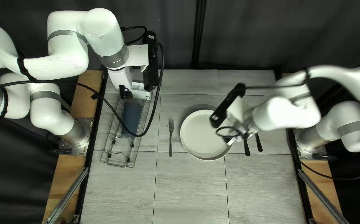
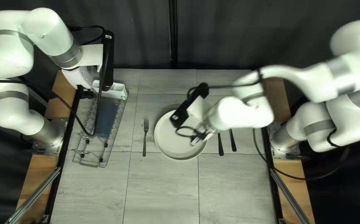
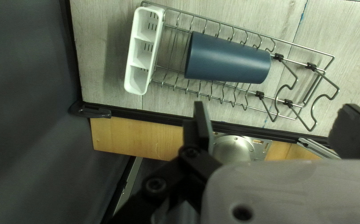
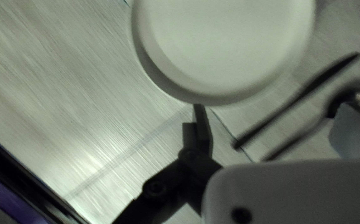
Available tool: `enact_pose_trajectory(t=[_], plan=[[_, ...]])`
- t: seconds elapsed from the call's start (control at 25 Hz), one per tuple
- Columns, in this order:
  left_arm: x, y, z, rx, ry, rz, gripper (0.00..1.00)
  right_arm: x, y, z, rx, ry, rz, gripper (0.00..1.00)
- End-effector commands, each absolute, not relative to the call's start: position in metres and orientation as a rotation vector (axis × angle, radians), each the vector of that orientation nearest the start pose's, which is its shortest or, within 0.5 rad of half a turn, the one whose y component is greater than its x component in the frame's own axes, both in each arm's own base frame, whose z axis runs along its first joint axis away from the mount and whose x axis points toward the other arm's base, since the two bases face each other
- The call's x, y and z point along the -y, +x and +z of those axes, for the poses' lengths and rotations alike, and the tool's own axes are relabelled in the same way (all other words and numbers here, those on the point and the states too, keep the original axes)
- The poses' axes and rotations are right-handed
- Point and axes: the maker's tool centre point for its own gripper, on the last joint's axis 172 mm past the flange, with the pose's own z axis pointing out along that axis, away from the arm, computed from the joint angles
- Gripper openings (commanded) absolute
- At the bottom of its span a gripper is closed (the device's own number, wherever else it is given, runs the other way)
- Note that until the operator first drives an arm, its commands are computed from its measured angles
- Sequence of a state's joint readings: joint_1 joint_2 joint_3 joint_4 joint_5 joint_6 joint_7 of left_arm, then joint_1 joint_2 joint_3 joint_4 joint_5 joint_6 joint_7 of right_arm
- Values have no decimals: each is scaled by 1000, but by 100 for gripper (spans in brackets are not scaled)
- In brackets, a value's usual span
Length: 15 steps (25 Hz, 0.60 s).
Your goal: Pick up and place plate onto table. Place down one fork to the left of the plate. Place spoon and knife to the right of the plate. Place cup above the knife and spoon
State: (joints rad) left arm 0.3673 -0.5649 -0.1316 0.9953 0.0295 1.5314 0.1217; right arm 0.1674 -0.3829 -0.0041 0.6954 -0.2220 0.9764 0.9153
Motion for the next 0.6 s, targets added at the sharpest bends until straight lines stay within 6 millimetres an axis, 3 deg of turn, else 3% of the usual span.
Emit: enact_pose_trajectory(t=[0.04, 0.16, 0.6], plan=[[-82, 304, 349, 201, -3032, -9, 100, -19, 340, 236, -899, -3133, -311, 100], [-82, 304, 349, 201, -3032, -9, 100, -27, 311, 273, -789, -3177, -350, 100], [-82, 304, 349, 201, -3032, -9, 100, -27, 311, 273, -789, -3177, -350, 100]])
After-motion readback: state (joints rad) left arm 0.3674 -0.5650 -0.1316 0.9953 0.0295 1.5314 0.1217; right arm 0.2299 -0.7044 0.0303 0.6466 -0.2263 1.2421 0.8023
